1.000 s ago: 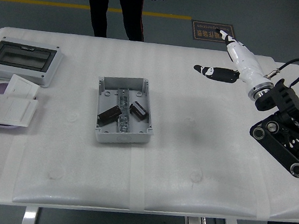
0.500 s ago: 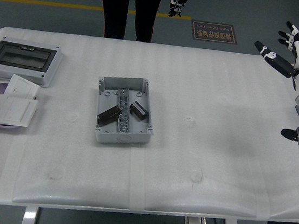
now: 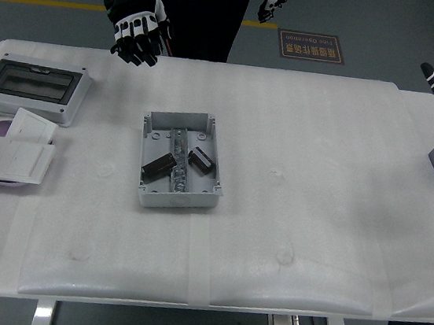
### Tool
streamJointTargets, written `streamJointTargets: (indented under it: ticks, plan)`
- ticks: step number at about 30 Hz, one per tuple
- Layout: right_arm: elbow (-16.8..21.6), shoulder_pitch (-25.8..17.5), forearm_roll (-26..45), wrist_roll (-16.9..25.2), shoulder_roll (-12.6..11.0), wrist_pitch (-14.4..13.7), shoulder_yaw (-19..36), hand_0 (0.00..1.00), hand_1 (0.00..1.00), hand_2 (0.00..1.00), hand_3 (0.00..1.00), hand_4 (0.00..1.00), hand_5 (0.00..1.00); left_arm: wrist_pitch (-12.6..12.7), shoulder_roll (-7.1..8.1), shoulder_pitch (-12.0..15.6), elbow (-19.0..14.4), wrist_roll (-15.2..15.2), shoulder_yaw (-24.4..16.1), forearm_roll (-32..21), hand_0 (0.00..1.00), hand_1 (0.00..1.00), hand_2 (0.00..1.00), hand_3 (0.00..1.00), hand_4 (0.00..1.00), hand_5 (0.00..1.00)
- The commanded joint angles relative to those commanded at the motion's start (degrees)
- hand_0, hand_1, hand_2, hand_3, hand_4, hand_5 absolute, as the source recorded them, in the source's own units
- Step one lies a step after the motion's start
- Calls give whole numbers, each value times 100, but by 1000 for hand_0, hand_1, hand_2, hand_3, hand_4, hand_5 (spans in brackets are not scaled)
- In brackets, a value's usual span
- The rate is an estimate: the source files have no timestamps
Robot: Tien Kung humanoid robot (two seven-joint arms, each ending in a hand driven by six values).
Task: Pick up the battery,place it into the box
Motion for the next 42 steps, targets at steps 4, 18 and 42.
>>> streamJointTargets:
  ticks: [4,18,42]
  plan:
    - [-5,-1,-26,-23,0,-1,21,993,846,883,998,925,514,3,12,-18,4,-4,-11,8,524,637,533,496,447,366]
    - [-41,14,-82,-111,-43,7,123,992,846,886,998,902,502,39,16,-64,13,-13,-53,97,524,636,536,497,459,381]
    - [-79,38,-128,-139,-84,6,156,991,845,888,998,890,513,82,17,-98,12,-40,-79,156,526,638,559,498,470,392]
